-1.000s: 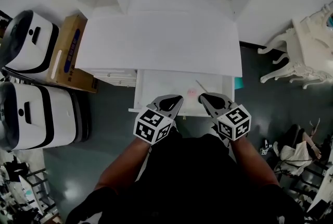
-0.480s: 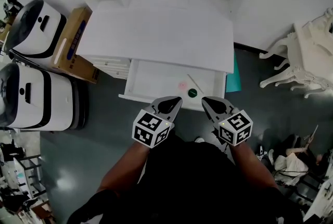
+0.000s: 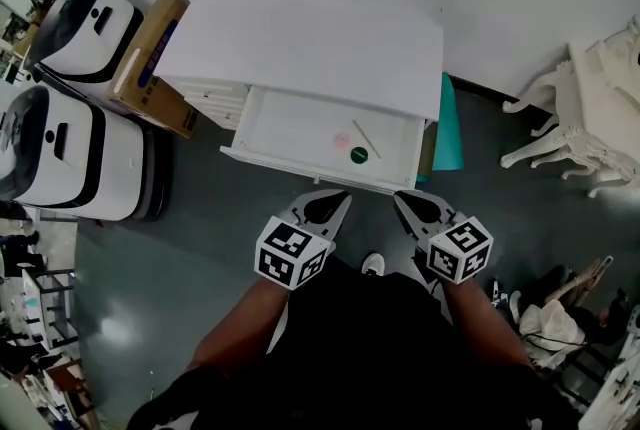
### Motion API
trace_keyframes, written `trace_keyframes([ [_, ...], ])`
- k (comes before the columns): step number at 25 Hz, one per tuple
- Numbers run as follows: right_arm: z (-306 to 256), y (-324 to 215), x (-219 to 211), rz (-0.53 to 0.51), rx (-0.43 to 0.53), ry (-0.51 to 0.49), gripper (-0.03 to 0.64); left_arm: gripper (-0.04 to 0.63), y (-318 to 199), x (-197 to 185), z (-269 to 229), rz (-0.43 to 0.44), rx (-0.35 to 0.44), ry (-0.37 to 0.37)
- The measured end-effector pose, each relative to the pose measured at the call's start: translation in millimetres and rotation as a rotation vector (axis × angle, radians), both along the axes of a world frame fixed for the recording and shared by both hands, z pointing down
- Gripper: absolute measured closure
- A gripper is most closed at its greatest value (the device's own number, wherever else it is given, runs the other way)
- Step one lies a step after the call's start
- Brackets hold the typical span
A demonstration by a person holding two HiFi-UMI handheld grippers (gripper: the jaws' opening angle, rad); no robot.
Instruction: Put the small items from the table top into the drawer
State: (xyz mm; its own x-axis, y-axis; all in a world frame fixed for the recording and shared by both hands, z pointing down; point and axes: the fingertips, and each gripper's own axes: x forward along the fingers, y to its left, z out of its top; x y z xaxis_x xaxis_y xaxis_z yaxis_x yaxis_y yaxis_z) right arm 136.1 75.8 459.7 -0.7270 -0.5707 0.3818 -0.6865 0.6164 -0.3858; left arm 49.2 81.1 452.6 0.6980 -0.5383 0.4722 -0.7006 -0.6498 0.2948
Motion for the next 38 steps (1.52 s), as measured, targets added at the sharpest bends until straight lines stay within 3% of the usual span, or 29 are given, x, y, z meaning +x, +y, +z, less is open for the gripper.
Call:
trace_keyframes([
  [2,4.2,9.6,7.2,0.001,-0.023,-0.026,0.592,0.592,9.6,6.0,3.7,-0.022,-0.007,-0.002],
  [6,-0.3,31.1,16.5,-0.03,0.022,-0.002,0.592,0.592,30.0,17.6,3.8,-0.057,-0.016,0.005],
  [15,-18.4,53.4,35.5,-0.014,0.029,-0.054,0.592,0.592,55.3,31.1,-19.1,-0.076,0.038,0.0],
  [28,-47.9,49.0,3.1,0.083,0.08,-0.035,0.592,0.592,38.5,-4.4,-46.9,0.0,0.074,-0.013],
  [38,-43.4,62.2,-22.0,0.131,0.061,0.018,0.592,0.592,45.6,-29.5,-38.5,0.035,0.037,0.012],
])
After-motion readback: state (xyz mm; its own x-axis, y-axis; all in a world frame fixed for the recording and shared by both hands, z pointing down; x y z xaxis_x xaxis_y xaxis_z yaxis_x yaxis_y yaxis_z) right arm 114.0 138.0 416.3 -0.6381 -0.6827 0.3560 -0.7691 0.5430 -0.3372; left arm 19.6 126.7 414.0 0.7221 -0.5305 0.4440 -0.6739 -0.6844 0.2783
